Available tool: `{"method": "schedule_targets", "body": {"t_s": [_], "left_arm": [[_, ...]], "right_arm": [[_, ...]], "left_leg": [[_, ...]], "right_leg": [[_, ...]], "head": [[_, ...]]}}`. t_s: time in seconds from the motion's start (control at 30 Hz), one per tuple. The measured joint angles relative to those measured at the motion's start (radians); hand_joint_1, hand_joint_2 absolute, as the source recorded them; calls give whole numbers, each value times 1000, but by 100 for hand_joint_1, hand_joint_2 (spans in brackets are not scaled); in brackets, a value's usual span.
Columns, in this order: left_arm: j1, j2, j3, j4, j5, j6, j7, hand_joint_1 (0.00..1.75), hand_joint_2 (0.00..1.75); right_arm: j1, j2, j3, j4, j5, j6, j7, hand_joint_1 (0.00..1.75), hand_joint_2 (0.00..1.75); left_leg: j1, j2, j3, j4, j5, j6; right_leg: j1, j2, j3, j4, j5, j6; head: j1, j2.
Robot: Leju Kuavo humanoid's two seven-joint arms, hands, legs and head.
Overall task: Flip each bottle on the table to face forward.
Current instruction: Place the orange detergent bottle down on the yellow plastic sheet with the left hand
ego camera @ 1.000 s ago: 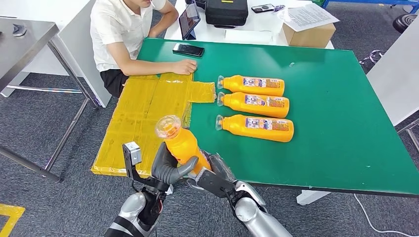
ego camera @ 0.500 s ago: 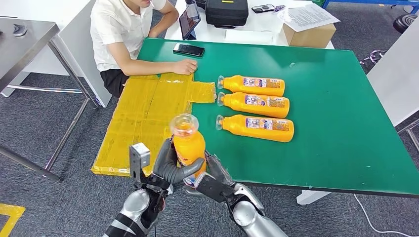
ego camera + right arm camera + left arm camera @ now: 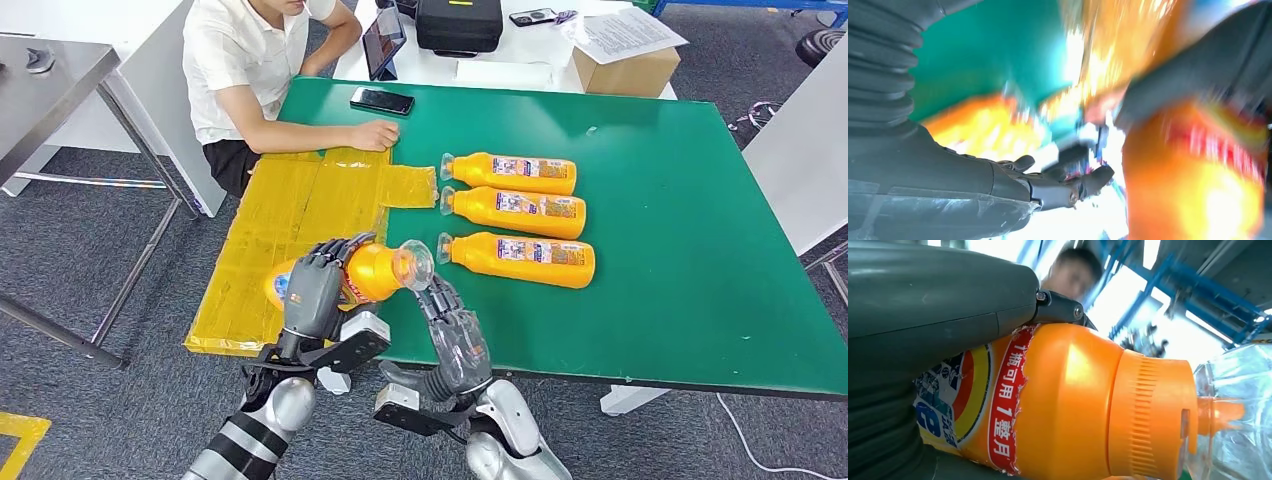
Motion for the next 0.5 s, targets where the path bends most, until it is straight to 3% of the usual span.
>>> {"method": "schedule_targets", "body": {"t_s": [0.1, 0.23, 0.37, 0.43, 0.5], "left_arm": [[-7, 15, 27, 5, -215, 15, 87, 175, 175], [-24, 26, 53, 33, -291, -35, 127, 174, 175], [-49, 32, 64, 67, -324, -77, 161, 155, 175], [-68, 36, 69, 98, -345, -111, 194, 120, 175], [-90, 41, 75, 136, -361, -139, 226, 123, 175]], "right_arm": [[56, 69, -178, -73, 92, -23, -127, 0, 0], [100, 155, -387, -192, 94, -26, -237, 0, 0], [126, 197, -496, -271, 71, -28, -248, 0, 175], [132, 210, -523, -300, 52, -28, -249, 0, 175], [133, 217, -540, -317, 32, -28, -249, 0, 175]], "left_leg": [[0, 0, 0, 0, 0, 0], [0, 0, 0, 0, 0, 0], [0, 0, -1, 0, 1, 0], [0, 0, -1, 0, 1, 0], [0, 0, -1, 0, 1, 0]], "right_leg": [[0, 0, -1, 0, 0, 0], [0, -1, -1, 0, 0, 0], [-1, -1, -1, 0, 0, 0], [-1, -1, -1, 0, 0, 0], [-1, -1, -1, 0, 0, 0]], "head": [[0, 0], [0, 0], [0, 0], [0, 0], [0, 0]]}}
